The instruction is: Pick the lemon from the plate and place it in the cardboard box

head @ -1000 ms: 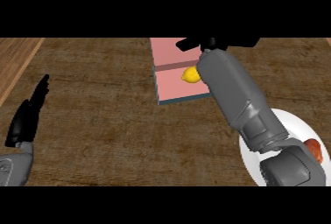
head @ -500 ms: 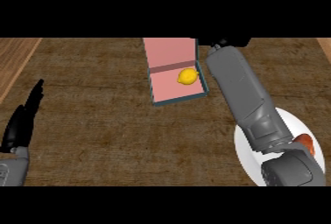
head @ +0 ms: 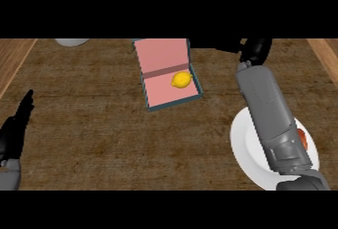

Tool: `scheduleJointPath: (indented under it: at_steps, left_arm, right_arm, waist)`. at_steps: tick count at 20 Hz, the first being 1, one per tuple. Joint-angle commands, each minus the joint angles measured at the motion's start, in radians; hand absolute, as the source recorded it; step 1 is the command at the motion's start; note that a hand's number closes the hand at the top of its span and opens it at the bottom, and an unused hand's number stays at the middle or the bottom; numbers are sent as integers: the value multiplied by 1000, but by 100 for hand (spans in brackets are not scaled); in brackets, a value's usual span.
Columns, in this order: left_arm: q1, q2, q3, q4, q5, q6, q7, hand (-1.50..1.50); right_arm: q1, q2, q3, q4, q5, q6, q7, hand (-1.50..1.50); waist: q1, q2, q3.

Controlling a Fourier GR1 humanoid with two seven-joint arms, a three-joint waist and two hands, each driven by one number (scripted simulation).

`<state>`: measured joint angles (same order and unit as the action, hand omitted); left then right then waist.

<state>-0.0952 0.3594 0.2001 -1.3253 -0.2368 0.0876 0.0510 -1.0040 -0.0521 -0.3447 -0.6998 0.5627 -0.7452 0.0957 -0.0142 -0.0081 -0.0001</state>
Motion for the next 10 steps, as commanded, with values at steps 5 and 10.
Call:
scheduleJointPath:
  at_steps: [5,10]
  left_arm:
    - [5,5,16,-15,11,-18,14,0]
    - [-12,-21,-11,-41,-29,18,59,0]
  right_arm:
    - [326,-97,74,-413,-31,211,103,-150]
    - [574,-114,144,-710,-55,381,184,-150]
  waist:
    - [-9,-1,0]
    - [-15,-1,0]
